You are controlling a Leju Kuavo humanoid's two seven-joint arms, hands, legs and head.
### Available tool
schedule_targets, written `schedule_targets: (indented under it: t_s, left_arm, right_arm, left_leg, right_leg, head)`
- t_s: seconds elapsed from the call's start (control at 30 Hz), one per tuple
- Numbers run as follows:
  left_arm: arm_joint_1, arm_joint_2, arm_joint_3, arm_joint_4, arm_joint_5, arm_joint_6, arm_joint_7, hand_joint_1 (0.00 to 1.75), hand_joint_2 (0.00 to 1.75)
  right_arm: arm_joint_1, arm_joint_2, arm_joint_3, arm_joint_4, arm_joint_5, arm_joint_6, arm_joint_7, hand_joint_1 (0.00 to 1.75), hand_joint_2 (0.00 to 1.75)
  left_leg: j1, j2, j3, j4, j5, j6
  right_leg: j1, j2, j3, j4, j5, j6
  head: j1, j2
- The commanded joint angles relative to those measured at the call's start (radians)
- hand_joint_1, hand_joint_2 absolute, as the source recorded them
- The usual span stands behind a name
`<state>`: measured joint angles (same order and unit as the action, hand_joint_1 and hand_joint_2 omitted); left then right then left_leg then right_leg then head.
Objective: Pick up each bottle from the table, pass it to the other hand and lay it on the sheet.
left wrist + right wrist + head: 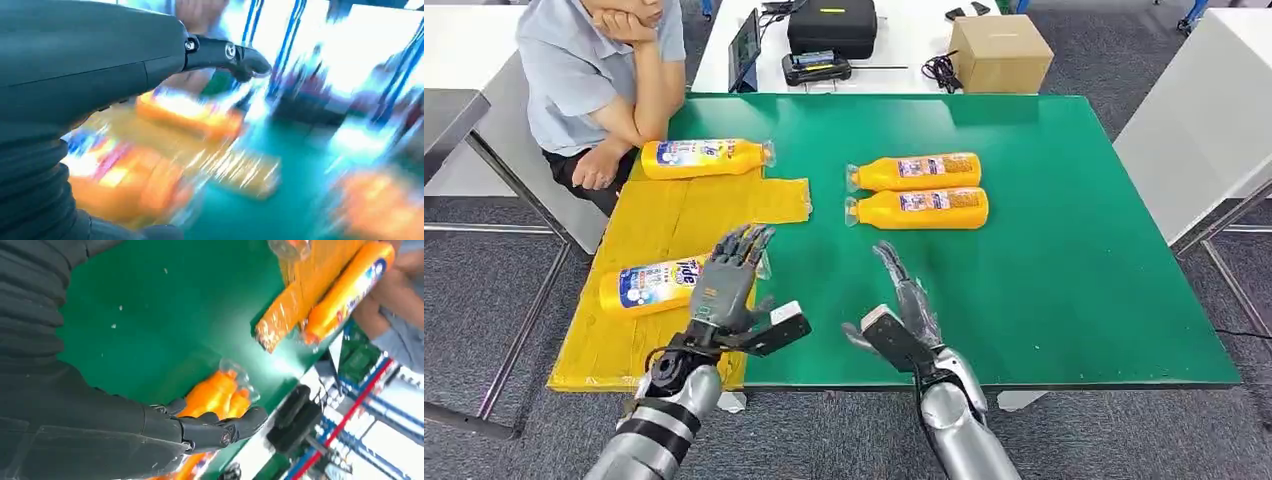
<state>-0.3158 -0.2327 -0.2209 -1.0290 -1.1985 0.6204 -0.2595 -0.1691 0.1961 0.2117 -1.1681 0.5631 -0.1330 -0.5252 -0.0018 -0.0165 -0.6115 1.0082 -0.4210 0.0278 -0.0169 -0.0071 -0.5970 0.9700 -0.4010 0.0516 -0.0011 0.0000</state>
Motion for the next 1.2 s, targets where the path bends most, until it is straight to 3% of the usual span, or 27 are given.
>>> schedule_targets:
  t_s: [0.03,0.17,0.2,0.23,0.27,0.33,0.4,0.57,0.6,0.63,0.7,0.77,0.87,0.9,1.03,1.1,1.2]
  left_arm:
    - [0.173,-0.014,-0.200,-0.513,0.219,0.048,-0.094,0.00,1.75]
    - [0.185,-0.002,-0.206,-0.518,0.248,0.061,-0.107,0.00,1.75]
    - [0.184,0.004,-0.202,-0.498,0.297,0.078,-0.145,0.00,1.75]
    - [0.197,-0.004,-0.191,-0.505,0.321,0.078,-0.166,0.00,1.75]
    - [0.231,-0.017,-0.179,-0.527,0.447,0.060,-0.188,0.00,1.75]
    - [0.286,-0.047,-0.143,-0.526,0.680,-0.081,-0.160,0.00,1.75]
    - [0.308,-0.059,-0.138,-0.463,0.803,-0.138,-0.189,0.00,1.75]
    - [0.300,-0.064,-0.144,-0.425,0.812,-0.119,-0.226,0.00,1.75]
    - [0.300,-0.060,-0.149,-0.420,0.816,-0.124,-0.222,0.00,1.75]
    - [0.301,-0.058,-0.150,-0.406,0.832,-0.139,-0.214,0.00,1.75]
    - [0.312,-0.060,-0.148,-0.386,0.887,-0.194,-0.212,0.00,1.75]
    - [0.316,-0.061,-0.149,-0.378,0.945,-0.254,-0.211,0.00,1.75]
    - [0.321,-0.042,-0.167,-0.394,0.933,-0.297,-0.230,0.00,1.75]
    - [0.331,-0.040,-0.170,-0.417,0.947,-0.337,-0.226,0.00,1.75]
    - [0.361,-0.030,-0.172,-0.494,0.917,-0.364,-0.241,0.00,1.75]
    - [0.368,-0.028,-0.172,-0.513,0.894,-0.365,-0.234,0.00,1.75]
    - [0.399,-0.022,-0.150,-0.481,0.859,-0.345,-0.128,0.00,1.75]
  right_arm:
    - [0.071,0.105,-0.181,-0.175,-0.461,0.235,-0.012,0.00,1.75]
    - [0.076,0.106,-0.189,-0.169,-0.470,0.240,-0.009,0.00,1.75]
    - [0.072,0.107,-0.197,-0.148,-0.478,0.245,-0.015,0.00,0.00]
    - [0.074,0.118,-0.215,-0.147,-0.487,0.232,-0.010,0.00,0.00]
    - [0.079,0.130,-0.229,-0.142,-0.479,0.208,0.061,0.00,0.00]
    - [0.099,0.149,-0.231,-0.167,-0.293,-0.041,0.127,0.00,0.00]
    - [0.133,0.118,-0.180,-0.245,-0.197,-0.085,0.120,0.00,0.00]
    - [0.143,0.090,-0.159,-0.271,-0.191,-0.075,0.125,0.00,0.00]
    - [0.139,0.030,-0.099,-0.269,-0.164,-0.014,0.081,0.00,0.00]
    - [0.147,-0.003,-0.087,-0.274,-0.127,-0.028,0.045,0.00,1.75]
    - [0.176,0.000,-0.117,-0.331,-0.044,-0.126,0.021,0.00,1.75]
    - [0.182,-0.022,-0.114,-0.351,0.152,-0.264,0.062,0.00,1.75]
    - [0.157,-0.052,-0.123,-0.320,0.252,-0.314,0.106,0.00,1.75]
    - [0.149,-0.067,-0.115,-0.308,0.361,-0.366,0.134,0.00,1.75]
    - [0.149,-0.101,-0.063,-0.322,0.549,-0.390,0.217,0.00,1.75]
    - [0.150,-0.114,-0.031,-0.331,0.593,-0.353,0.244,0.00,1.75]
    - [0.181,-0.166,0.044,-0.345,0.673,-0.229,0.349,0.00,1.75]
  left_leg:
    - [0.000,0.001,-0.002,0.002,-0.002,-0.001]
    - [0.000,0.001,-0.001,0.000,-0.002,-0.002]
    - [0.001,0.002,0.001,0.000,-0.003,-0.002]
    - [0.001,0.002,0.003,0.001,-0.004,-0.003]
    - [0.001,0.002,0.001,0.000,-0.003,-0.002]
    - [0.001,0.005,0.004,0.000,-0.004,-0.002]
    - [0.001,0.005,0.004,0.000,-0.005,-0.002]
    - [0.001,0.002,0.003,0.000,-0.004,-0.002]
    - [0.000,0.002,0.000,-0.001,-0.002,-0.001]
    - [0.000,0.004,0.003,0.000,-0.004,-0.002]
    - [0.001,0.001,0.003,-0.002,-0.003,-0.002]
    - [0.000,0.001,0.003,-0.002,-0.003,-0.002]
    - [0.000,0.002,0.002,-0.002,-0.003,-0.001]
    - [0.000,0.003,0.003,-0.001,-0.004,-0.001]
    - [0.001,0.005,0.003,-0.001,-0.004,-0.002]
    - [0.000,0.004,0.000,0.000,-0.003,-0.001]
    - [0.000,0.005,0.004,-0.001,-0.004,-0.002]
  right_leg:
    - [0.000,0.000,-0.002,0.002,-0.002,-0.001]
    - [0.000,0.001,-0.001,0.000,-0.001,-0.001]
    - [0.001,0.001,0.001,0.000,-0.002,-0.002]
    - [0.001,0.001,0.002,0.001,-0.003,-0.003]
    - [0.001,0.001,0.001,0.000,-0.001,-0.002]
    - [0.001,0.004,0.003,0.000,-0.002,-0.003]
    - [0.001,0.004,0.003,-0.001,-0.003,-0.003]
    - [0.001,0.001,0.003,-0.001,-0.003,-0.002]
    - [0.000,0.002,-0.001,-0.001,-0.001,-0.001]
    - [0.000,0.003,0.002,-0.001,-0.003,-0.002]
    - [0.001,0.000,0.003,-0.002,-0.002,-0.002]
    - [0.000,0.000,0.003,-0.002,-0.002,-0.002]
    - [0.000,0.001,0.001,-0.002,-0.001,-0.001]
    - [0.000,0.002,0.002,-0.002,-0.002,-0.002]
    - [0.001,0.003,0.002,-0.002,-0.002,-0.002]
    - [0.000,0.004,-0.001,-0.001,-0.001,-0.002]
    - [0.001,0.004,0.002,-0.002,-0.002,-0.002]
  head:
    - [0.000,0.000]
    - [0.000,0.000]
    - [0.000,0.000]
    - [-0.001,0.000]
    - [0.000,0.000]
    - [0.000,0.000]
    - [-0.001,0.000]
    - [0.000,0.000]
    - [0.000,0.000]
    - [-0.001,0.000]
    - [0.000,0.000]
    - [-0.001,0.000]
    - [-0.001,0.000]
    - [-0.001,0.000]
    - [-0.001,0.000]
    - [-0.001,0.000]
    - [-0.001,0.000]
